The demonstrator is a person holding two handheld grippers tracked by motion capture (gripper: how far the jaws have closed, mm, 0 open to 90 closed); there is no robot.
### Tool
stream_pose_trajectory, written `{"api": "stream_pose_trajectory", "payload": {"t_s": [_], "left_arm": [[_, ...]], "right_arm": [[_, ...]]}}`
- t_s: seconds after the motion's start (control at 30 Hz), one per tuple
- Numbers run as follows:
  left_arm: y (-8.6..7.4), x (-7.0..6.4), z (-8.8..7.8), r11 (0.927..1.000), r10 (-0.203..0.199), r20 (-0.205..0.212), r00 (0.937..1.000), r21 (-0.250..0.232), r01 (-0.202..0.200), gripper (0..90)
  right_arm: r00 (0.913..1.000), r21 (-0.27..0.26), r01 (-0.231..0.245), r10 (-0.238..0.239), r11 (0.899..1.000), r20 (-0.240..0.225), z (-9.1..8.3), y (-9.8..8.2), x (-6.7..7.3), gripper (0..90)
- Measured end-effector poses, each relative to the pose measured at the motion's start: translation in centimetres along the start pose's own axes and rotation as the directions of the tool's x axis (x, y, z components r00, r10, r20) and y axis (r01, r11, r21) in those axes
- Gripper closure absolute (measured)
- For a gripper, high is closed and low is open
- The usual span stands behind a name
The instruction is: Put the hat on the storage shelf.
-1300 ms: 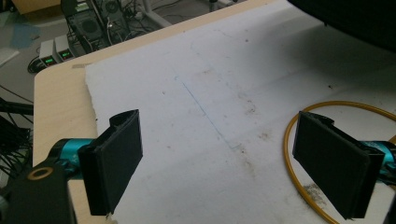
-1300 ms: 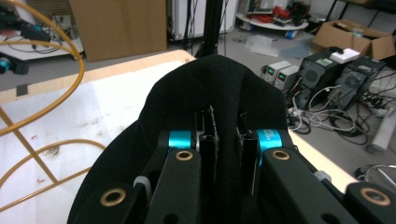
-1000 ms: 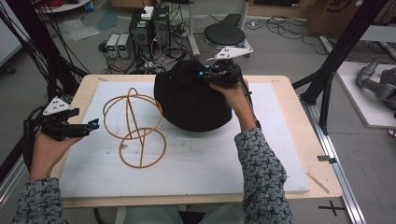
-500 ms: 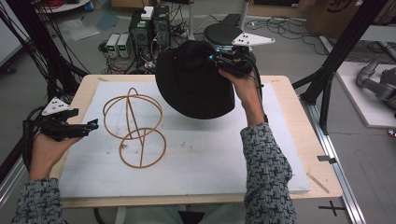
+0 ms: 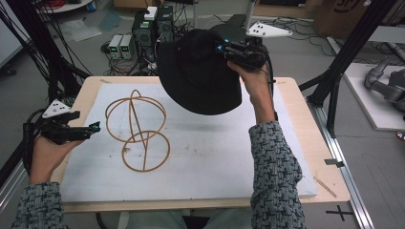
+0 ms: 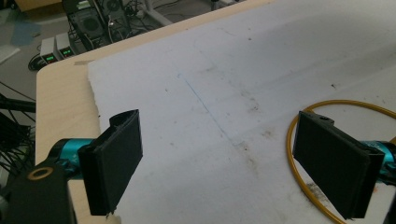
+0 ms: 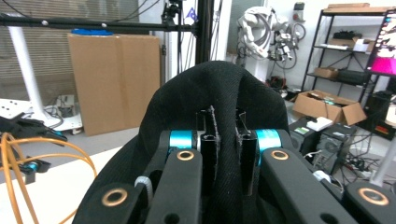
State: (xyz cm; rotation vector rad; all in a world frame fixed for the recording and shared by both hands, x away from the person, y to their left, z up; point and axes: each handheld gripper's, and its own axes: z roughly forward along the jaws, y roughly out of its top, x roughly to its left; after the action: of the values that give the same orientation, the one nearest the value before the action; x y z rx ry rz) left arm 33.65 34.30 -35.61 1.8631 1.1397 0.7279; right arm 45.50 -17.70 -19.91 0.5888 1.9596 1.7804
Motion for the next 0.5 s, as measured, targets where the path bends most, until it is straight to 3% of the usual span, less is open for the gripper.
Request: {"api": "stream_pose_trajectory", "payload": {"t_s": [0.2,0.5], "left_arm": [[0.0,0.0,0.0,1.0,0.002,0.003,1.0,-0.001,-0.002,16.2],[-0.1,0.2,-0.1,1.0,-0.002,-0.001,1.0,0.0,0.002,16.2]], "right_arm": [[0.9983,-0.007,0.039,-0.04,0.999,-0.042,0.6,1.6,-0.1,85.5],[0.9922,-0.054,0.031,-0.037,0.998,-0.119,0.7,2.2,-0.2,85.5]]}}
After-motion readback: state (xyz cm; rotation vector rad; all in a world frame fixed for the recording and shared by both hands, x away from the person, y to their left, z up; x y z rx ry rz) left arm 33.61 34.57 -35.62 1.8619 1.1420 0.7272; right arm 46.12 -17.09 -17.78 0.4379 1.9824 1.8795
